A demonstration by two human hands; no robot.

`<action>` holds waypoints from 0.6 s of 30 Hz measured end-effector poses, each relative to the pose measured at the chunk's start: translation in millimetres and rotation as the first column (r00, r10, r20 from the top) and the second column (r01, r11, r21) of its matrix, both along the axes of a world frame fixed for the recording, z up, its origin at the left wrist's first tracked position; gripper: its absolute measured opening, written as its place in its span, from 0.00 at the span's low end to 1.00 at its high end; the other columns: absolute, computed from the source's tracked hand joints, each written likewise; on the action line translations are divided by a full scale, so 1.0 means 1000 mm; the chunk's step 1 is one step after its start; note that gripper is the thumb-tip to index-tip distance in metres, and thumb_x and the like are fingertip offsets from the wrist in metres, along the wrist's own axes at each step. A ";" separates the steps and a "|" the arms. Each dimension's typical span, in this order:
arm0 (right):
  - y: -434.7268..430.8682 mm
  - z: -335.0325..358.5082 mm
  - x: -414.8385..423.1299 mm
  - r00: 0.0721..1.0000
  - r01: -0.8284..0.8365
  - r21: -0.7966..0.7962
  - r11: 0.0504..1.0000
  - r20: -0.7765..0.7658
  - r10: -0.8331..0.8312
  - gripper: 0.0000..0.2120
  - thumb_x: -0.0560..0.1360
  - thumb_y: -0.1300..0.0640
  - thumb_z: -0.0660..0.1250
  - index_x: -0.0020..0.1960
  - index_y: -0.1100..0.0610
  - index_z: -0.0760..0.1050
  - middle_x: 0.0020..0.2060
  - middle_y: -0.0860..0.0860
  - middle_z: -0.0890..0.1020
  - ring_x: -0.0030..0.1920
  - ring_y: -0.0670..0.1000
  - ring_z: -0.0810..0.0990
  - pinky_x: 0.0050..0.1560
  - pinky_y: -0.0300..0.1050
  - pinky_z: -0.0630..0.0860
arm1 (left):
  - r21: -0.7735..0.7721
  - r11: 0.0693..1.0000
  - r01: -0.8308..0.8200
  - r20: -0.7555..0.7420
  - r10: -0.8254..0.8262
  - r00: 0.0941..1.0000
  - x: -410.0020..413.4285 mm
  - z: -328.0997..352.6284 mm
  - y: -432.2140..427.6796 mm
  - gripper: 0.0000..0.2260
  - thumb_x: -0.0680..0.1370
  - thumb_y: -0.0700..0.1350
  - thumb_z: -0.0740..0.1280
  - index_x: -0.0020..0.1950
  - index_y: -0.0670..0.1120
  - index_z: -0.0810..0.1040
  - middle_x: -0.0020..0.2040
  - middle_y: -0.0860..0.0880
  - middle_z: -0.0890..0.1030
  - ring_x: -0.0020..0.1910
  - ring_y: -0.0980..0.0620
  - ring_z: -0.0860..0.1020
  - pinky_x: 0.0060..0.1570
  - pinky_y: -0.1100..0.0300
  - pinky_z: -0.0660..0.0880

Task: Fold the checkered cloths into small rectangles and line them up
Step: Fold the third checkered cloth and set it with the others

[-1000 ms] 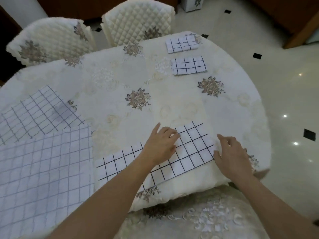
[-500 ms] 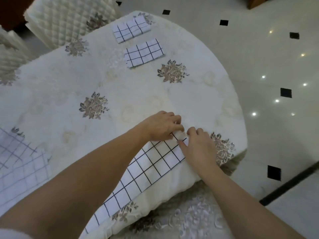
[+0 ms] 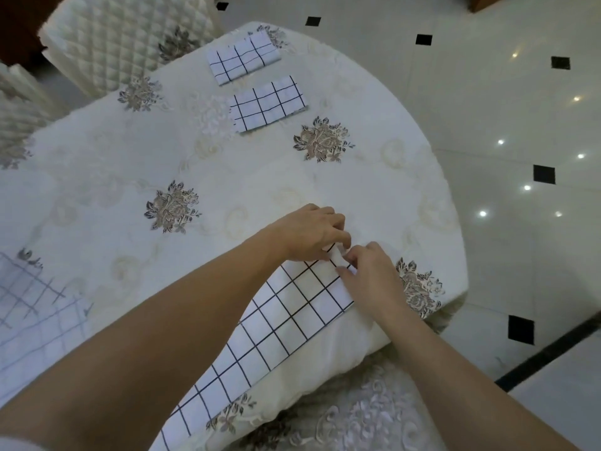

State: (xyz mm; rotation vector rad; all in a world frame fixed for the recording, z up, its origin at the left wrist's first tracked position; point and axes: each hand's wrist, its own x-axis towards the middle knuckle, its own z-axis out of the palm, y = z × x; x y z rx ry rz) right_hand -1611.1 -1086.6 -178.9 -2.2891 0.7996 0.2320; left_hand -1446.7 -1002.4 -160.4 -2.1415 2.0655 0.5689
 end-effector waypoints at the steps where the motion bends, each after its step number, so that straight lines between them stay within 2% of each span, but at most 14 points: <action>1: -0.006 0.002 0.001 1.000 -0.002 -0.006 1.000 0.011 0.002 0.08 0.78 0.50 0.68 0.54 0.52 0.77 0.48 0.48 0.72 0.48 0.53 0.77 0.46 0.48 0.74 | 0.001 1.000 0.000 0.007 0.000 1.000 0.001 0.001 -0.006 0.16 0.79 0.51 0.67 0.67 0.54 0.74 0.61 0.51 0.74 0.62 0.50 0.71 0.62 0.54 0.66; 4: -0.030 0.010 0.006 0.999 0.000 -0.066 0.998 0.054 0.004 0.06 0.80 0.52 0.64 0.53 0.54 0.73 0.47 0.50 0.74 0.46 0.54 0.76 0.43 0.49 0.73 | 0.011 1.000 -0.005 0.054 0.005 0.999 0.006 0.007 -0.027 0.13 0.82 0.50 0.63 0.66 0.53 0.75 0.59 0.52 0.77 0.60 0.49 0.73 0.61 0.53 0.67; 7: -0.054 0.024 0.013 0.996 -0.007 -0.168 0.986 0.089 0.022 0.06 0.82 0.53 0.60 0.55 0.55 0.71 0.43 0.52 0.79 0.42 0.57 0.76 0.40 0.52 0.74 | -0.060 0.997 -0.056 0.085 0.061 0.994 0.010 0.022 -0.044 0.10 0.84 0.46 0.58 0.61 0.49 0.76 0.51 0.51 0.79 0.51 0.46 0.78 0.56 0.50 0.71; 12: -0.071 0.058 0.026 0.989 -0.011 -0.241 0.970 0.137 0.045 0.09 0.82 0.51 0.60 0.59 0.50 0.76 0.42 0.54 0.83 0.42 0.60 0.79 0.40 0.52 0.78 | -0.335 0.940 -0.071 0.131 0.120 0.984 0.018 0.047 -0.040 0.03 0.78 0.37 0.66 0.49 0.45 0.77 0.36 0.48 0.78 0.34 0.43 0.76 0.42 0.49 0.75; 15: -0.061 0.080 0.030 0.986 -0.055 -0.320 0.946 0.131 0.102 0.11 0.82 0.49 0.60 0.57 0.49 0.80 0.40 0.53 0.83 0.42 0.60 0.79 0.39 0.50 0.76 | -0.432 0.900 -0.062 0.151 0.140 0.979 0.022 0.063 -0.018 0.03 0.77 0.37 0.70 0.48 0.44 0.78 0.33 0.48 0.79 0.30 0.44 0.74 0.38 0.51 0.76; 18: -0.035 0.100 0.028 0.974 -0.102 -0.384 0.918 0.150 0.171 0.12 0.82 0.50 0.60 0.55 0.49 0.81 0.39 0.51 0.83 0.41 0.58 0.79 0.37 0.47 0.71 | -0.487 0.870 -0.077 0.139 0.164 0.977 0.022 0.080 0.014 0.01 0.79 0.40 0.68 0.50 0.44 0.78 0.35 0.48 0.80 0.31 0.42 0.76 0.36 0.48 0.77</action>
